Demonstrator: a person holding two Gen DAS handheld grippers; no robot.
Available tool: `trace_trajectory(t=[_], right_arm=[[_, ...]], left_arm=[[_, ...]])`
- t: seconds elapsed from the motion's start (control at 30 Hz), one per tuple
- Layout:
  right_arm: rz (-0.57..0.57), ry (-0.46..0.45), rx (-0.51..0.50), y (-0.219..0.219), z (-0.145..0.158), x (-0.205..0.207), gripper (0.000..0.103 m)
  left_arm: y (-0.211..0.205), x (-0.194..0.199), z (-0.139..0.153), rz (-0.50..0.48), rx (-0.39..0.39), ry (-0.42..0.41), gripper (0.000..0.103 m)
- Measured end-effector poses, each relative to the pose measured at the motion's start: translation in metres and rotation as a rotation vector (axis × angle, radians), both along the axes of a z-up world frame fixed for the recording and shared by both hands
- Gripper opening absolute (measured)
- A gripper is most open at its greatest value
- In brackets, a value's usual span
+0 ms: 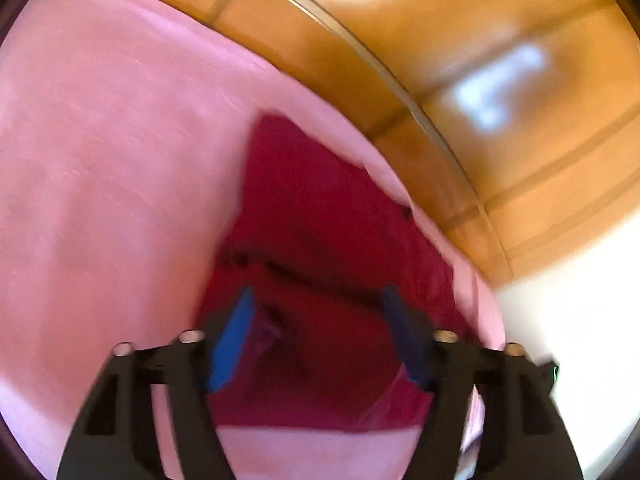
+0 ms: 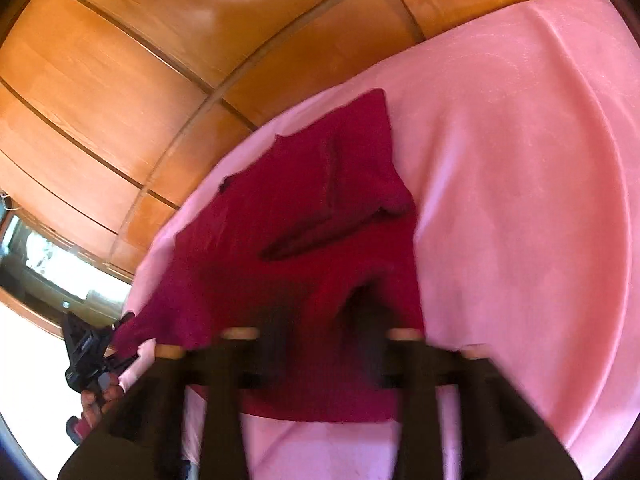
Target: Fold small clothes
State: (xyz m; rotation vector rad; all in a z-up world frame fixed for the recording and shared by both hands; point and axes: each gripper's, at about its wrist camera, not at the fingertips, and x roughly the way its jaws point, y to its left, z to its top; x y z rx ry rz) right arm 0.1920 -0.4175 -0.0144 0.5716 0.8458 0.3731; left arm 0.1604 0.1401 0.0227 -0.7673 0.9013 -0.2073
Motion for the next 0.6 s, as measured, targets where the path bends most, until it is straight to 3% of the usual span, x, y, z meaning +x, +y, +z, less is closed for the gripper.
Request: trace_trajectory(t=[0.03, 0.13, 0.2, 0.3, 0.37, 0.47, 0.53, 0.57, 0.6], right_arm=[[-0.005, -0.013, 0.001, -0.002, 0.002, -0.003, 0.086], [-0.018, -0.02, 0.001, -0.011, 0.0, -0.016, 0.092], [-0.043, -0.002, -0.027, -0.018, -0.008, -0.03, 0.093], [-0.033, 0.011, -0.046, -0.023, -0.022, -0.05, 0.093], [-0.011, 0.006, -0.095, -0.018, -0.028, -0.061, 0.092], [0.03, -0.02, -0.205, 0.008, -0.037, -0.058, 0.075], [0.044, -0.014, -0.268, 0.022, -0.045, -0.047, 0.053], [0.041, -0.005, -0.302, 0.026, -0.049, -0.048, 0.05], [0.041, 0.002, -0.31, 0.028, -0.051, -0.045, 0.036]], left_arm=[[0.006, 0.0, 0.0, 0.012, 0.004, -0.006, 0.067], [0.024, -0.013, -0.006, 0.049, 0.009, -0.009, 0.07], [0.024, -0.026, -0.015, -0.014, 0.024, -0.013, 0.07], [0.007, -0.044, -0.028, -0.127, 0.141, -0.012, 0.07], [-0.003, -0.049, -0.039, -0.176, 0.175, 0.003, 0.07], [-0.023, -0.048, -0.045, -0.209, 0.203, 0.001, 0.07], [-0.039, -0.047, -0.041, -0.243, 0.232, 0.0, 0.067], [-0.045, -0.045, -0.039, -0.255, 0.259, 0.004, 0.045], [-0.048, -0.045, -0.04, -0.274, 0.273, 0.013, 0.034]])
